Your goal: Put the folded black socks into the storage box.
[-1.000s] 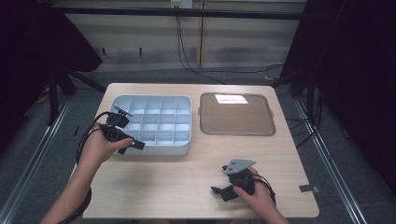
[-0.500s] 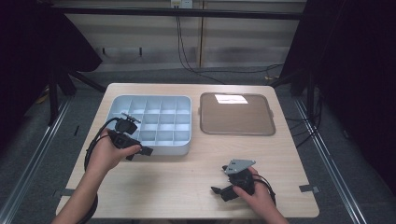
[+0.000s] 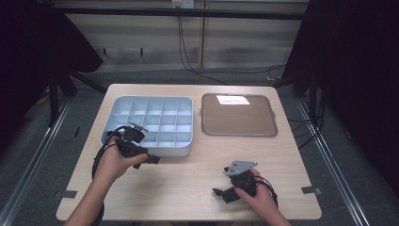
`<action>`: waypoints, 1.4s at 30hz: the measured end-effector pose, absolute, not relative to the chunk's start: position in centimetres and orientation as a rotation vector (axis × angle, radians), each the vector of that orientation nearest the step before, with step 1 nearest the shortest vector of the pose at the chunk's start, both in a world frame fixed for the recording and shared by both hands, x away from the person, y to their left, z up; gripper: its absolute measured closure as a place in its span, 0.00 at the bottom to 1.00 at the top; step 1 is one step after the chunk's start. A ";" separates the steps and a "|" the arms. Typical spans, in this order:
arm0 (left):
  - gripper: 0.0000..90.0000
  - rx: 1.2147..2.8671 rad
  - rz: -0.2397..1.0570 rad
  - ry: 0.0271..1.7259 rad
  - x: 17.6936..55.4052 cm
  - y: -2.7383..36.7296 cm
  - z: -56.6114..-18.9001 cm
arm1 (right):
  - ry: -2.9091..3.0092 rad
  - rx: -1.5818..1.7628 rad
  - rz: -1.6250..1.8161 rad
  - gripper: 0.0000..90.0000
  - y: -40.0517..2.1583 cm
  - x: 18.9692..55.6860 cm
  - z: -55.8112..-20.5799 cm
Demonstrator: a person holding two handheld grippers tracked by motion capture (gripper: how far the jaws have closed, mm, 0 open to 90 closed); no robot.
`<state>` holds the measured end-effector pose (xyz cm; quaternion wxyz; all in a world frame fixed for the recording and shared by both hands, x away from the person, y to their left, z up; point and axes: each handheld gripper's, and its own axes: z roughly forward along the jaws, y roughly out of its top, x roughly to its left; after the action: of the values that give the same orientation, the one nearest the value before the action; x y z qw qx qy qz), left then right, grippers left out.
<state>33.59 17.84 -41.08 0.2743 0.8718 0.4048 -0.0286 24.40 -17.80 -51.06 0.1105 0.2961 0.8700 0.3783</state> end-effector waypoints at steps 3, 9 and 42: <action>0.36 2.336 -0.083 1.090 33.4 17.7 -41.4 | 2.556 0.868 1.112 0.13 -17.8 24.4 -51.1; 0.36 2.325 -0.094 1.094 33.1 17.5 -42.2 | 2.556 0.870 1.112 0.13 -17.8 24.4 -51.1; 0.36 2.345 -0.145 1.008 31.5 16.3 -46.9 | 2.556 0.868 1.112 0.13 -17.8 24.4 -51.1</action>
<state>31.51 16.30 -46.94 0.2883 0.8783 0.3776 -0.0543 24.41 -17.80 -51.06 0.1109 0.2954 0.8701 0.3785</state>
